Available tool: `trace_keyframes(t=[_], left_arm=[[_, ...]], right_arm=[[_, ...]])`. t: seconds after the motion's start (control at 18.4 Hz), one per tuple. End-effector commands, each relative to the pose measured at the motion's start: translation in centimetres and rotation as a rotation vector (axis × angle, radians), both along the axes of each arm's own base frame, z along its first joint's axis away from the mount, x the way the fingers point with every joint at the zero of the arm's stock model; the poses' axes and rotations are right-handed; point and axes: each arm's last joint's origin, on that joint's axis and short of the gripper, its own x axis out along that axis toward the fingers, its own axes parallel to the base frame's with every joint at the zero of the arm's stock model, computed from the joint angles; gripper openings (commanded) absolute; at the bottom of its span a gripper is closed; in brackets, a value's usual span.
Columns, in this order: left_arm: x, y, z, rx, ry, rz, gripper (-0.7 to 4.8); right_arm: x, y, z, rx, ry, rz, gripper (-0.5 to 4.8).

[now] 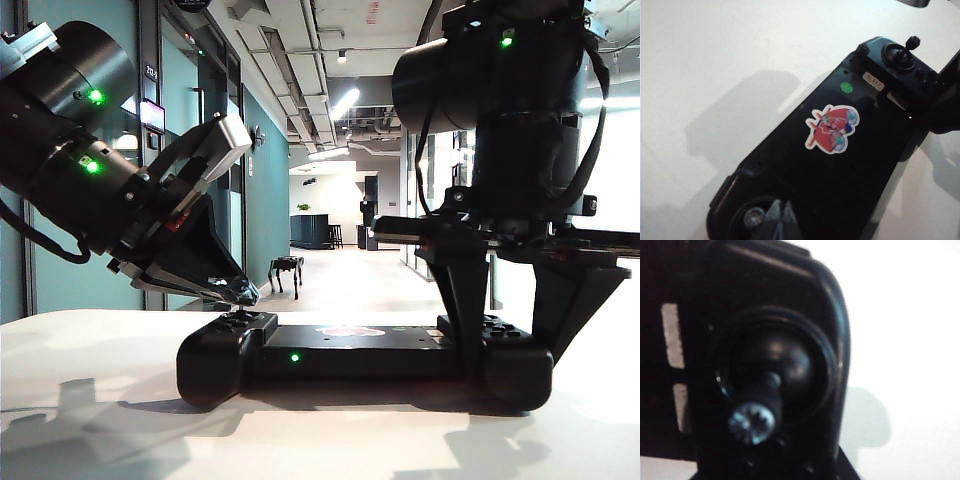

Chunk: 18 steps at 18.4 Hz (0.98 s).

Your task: Push the left joystick on the remote control sitting on the white table forward to make the robot dog walk in a straight line until it approaches the door.

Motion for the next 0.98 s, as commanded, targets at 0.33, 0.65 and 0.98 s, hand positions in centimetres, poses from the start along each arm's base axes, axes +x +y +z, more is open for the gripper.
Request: trace_keyframes(t=[0.33, 0.65, 0.98], left_arm=[[0.0, -0.1, 5.8, -0.043, -0.028, -0.029, -0.05], [-2.7, 1.8, 14.7, -0.088, -0.127, 0.182, -0.05], [-7.3, 4.2, 18.8, -0.207, -0.212, 0.246, -0.05]], right_arm=[[0.0, -0.1, -0.1, 0.001, 0.008, 0.005, 1.06], [0.1, 0.0, 0.0, 0.009, -0.009, 0.030, 1.06], [0.1, 0.0, 0.0, 0.004, -0.006, 0.053, 2.30]])
